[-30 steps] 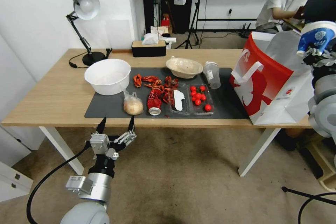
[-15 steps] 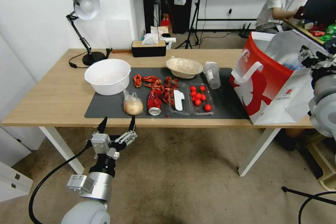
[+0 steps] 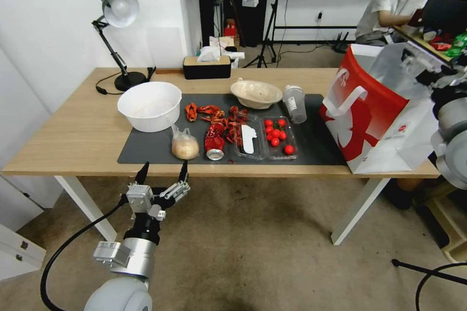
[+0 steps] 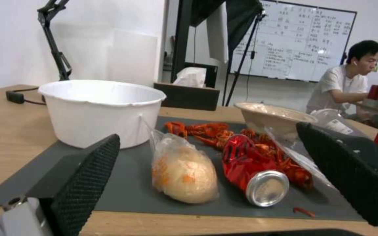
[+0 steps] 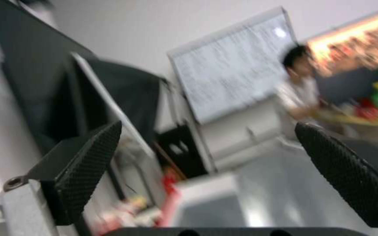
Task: Pick up the trash from the table and place it into the takeout bag.
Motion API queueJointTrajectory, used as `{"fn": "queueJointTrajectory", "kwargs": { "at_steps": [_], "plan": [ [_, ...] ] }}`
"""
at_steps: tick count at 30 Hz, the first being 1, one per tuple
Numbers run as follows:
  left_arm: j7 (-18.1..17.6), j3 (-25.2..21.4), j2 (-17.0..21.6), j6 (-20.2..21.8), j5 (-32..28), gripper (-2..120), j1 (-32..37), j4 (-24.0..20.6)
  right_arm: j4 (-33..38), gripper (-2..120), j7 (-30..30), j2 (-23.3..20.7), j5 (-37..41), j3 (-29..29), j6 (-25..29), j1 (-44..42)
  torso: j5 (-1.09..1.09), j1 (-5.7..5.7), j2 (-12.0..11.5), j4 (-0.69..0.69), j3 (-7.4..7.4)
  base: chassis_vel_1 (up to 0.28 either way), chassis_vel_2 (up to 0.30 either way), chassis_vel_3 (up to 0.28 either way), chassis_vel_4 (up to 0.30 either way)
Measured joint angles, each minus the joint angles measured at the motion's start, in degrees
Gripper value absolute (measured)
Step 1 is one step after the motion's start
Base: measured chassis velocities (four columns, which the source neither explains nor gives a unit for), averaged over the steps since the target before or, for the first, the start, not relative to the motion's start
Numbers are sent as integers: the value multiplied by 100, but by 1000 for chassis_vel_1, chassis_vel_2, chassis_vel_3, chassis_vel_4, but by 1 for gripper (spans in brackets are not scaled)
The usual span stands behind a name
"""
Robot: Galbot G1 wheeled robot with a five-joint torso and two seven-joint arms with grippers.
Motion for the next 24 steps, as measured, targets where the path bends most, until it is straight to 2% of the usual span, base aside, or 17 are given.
{"fn": "queueJointTrajectory", "kwargs": {
  "at_steps": [2, 4, 5, 7, 12, 15, 24],
  "plan": [
    [-4, -4, 1, 0, -17, 100, -16, 7, 209, 100, -400, -70, 12, 102, 297, -209, 2, 0, 1, 1, 0, 0, 0, 0, 0],
    [-5, -4, 0, 0, -25, 100, -21, 8, 283, 100, -537, -86, 15, 157, 351, -302, 1, 0, 1, 2, 0, 0, 0, 0, 0],
    [-6, -10, 1, 1, -57, 100, -31, 12, 447, 100, -906, -108, 2, 280, 475, -559, 1, 0, 1, 0, 0, 0, 0, 0, 0],
    [-7, -19, 4, 1, -81, 100, -43, 17, 606, 100, -1245, -116, -45, 362, 728, -825, 3, 0, 1, -1, 0, 0, 0, 0, 0],
    [-14, -51, -9, -8, -119, 100, -58, 20, 965, 100, -1778, -75, -243, 349, 872, -1333, 2, 0, 1, 0, 0, 0, 0, 0, 0],
    [-20, -60, -20, -17, -142, 100, -82, 17, 1148, 100, -2083, 96, -673, 316, 1175, -1788, 0, 0, 1, 2, 0, 0, 0, 0, 0],
    [-25, -83, 19, -28, -238, 100, -126, 41, 1342, 100, -2694, 853, -2000, 322, 1275, -2961, 1, 0, 0, 0, 0, 0, 0, 0, 0]
  ]
}}
